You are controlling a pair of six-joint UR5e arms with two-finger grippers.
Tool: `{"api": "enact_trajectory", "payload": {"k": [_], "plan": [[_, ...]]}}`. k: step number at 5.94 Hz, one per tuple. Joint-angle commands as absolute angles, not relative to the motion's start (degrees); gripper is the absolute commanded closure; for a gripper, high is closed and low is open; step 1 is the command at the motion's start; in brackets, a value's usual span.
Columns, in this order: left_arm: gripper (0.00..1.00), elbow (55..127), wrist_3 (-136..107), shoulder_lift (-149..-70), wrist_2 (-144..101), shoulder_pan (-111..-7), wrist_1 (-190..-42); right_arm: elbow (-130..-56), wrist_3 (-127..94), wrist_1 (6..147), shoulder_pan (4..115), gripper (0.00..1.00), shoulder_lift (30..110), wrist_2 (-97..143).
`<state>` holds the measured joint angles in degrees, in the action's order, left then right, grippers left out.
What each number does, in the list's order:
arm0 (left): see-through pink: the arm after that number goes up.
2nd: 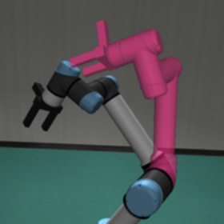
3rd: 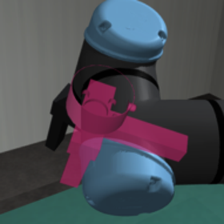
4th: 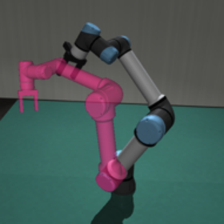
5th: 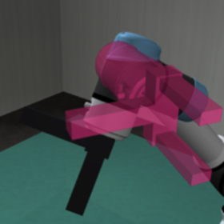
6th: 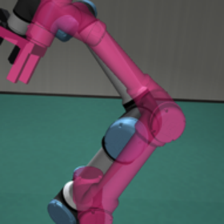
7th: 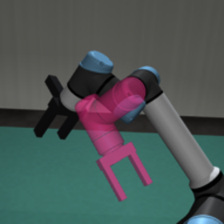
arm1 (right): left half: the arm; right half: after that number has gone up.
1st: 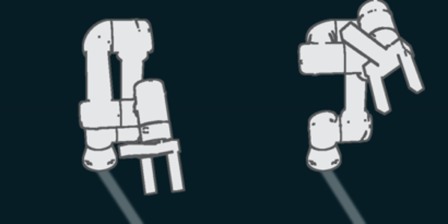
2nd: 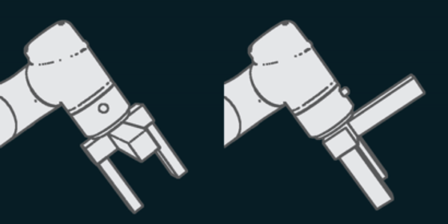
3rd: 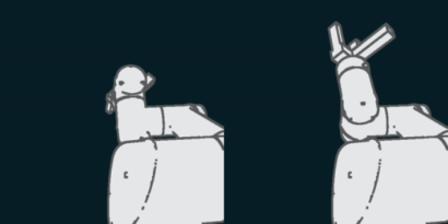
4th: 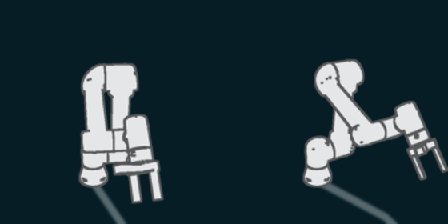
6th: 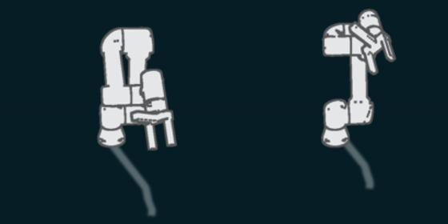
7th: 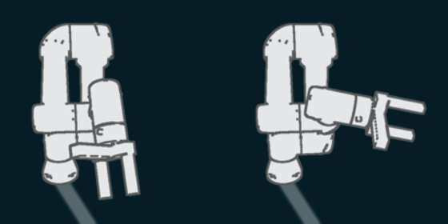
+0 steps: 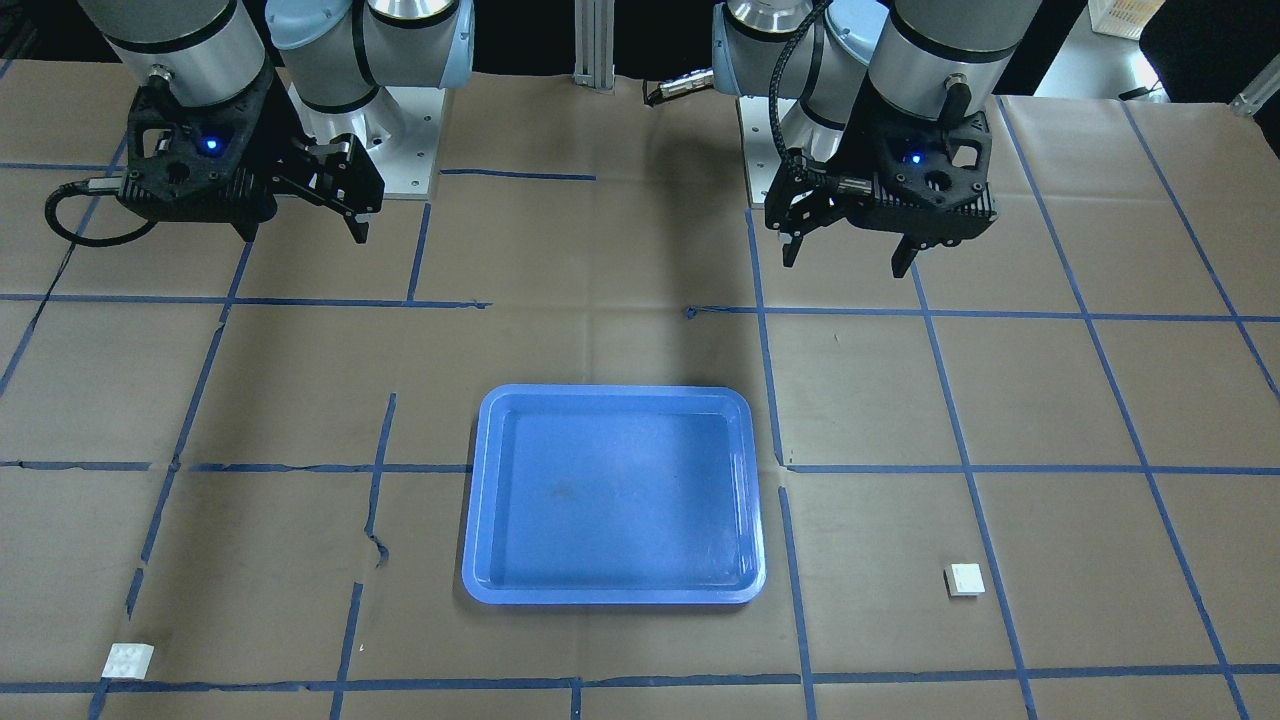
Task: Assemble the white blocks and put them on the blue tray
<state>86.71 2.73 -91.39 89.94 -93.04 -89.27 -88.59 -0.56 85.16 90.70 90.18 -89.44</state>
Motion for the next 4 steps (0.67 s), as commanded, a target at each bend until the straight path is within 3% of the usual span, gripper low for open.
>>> {"api": "enact_trajectory", "payload": {"k": [1, 4], "plan": [[0.01, 86.92, 2.72, -91.32, 90.09, -93.08, -89.21, -88.59, 0.17, 85.17, 90.44, 0.00, 90.18, -89.91], [0.01, 86.66, 3.69, -90.79, 90.27, -92.11, -89.21, -88.59, -0.26, 85.17, 90.35, 0.00, 90.26, -90.00]]}}
